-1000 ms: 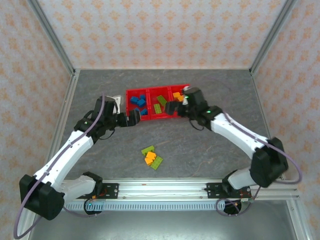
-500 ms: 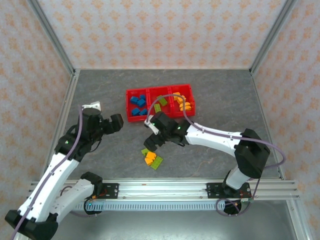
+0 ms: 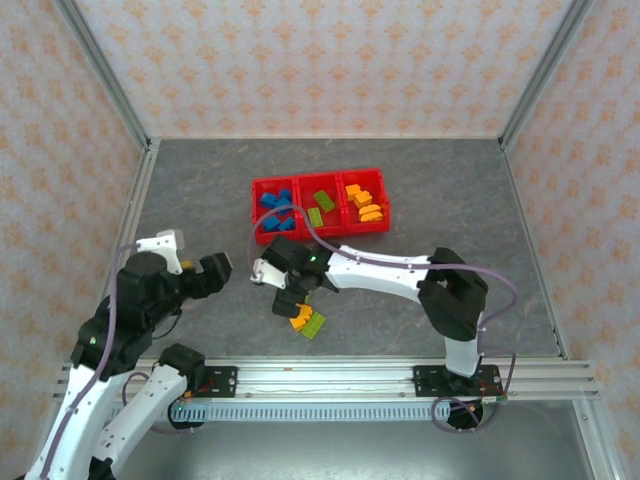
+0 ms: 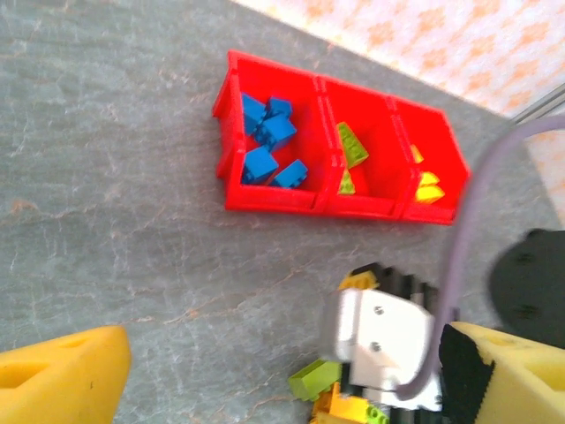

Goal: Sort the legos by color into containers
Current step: Touch the lego at the bottom-center of the table.

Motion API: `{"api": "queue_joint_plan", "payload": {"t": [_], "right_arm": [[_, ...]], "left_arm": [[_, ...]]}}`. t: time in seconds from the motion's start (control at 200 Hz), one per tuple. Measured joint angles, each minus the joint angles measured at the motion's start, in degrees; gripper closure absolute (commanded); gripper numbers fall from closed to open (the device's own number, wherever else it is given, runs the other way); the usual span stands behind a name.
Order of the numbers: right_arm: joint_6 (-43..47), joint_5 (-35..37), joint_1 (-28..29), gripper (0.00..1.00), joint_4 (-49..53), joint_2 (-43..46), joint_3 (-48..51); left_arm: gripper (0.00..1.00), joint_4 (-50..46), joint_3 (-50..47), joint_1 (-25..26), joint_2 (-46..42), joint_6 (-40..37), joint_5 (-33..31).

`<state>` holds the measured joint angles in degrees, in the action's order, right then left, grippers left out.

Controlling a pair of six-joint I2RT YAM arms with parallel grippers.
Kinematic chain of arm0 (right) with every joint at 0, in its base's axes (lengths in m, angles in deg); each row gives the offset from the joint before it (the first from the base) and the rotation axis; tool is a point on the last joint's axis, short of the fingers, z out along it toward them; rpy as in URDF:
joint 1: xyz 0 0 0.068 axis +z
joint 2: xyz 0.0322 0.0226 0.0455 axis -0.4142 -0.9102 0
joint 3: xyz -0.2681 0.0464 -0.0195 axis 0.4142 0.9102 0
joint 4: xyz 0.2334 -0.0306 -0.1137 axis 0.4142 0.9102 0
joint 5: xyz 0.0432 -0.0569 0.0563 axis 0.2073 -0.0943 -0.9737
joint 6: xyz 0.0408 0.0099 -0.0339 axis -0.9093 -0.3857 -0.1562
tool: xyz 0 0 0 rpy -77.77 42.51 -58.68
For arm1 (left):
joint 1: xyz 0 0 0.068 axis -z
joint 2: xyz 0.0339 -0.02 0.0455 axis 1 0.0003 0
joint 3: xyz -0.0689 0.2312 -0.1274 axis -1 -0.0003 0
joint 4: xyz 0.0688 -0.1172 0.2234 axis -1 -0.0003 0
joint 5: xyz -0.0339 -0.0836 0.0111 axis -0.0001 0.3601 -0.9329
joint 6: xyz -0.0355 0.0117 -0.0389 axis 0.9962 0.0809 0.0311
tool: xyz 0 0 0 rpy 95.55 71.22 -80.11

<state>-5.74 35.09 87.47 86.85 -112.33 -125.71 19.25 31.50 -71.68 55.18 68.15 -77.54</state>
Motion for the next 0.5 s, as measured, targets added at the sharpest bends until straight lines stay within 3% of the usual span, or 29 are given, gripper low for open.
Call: {"api": "queue_joint_plan", "payload": {"t": [0.18,0.501], "right_arm": [[3.3,0.0,0.3,0.07,1.2,-2.0,-0.3],[4.7,-0.8,0.3,0.17,1.6,-6.5,-4.1]], "left_arm": [[0.17,-0.3,-2.9,0.0,-8.1,0.0,-1.3],[0.20,-1.7,-4.7,0.0,-16.0,0.3,-7.4]]}}
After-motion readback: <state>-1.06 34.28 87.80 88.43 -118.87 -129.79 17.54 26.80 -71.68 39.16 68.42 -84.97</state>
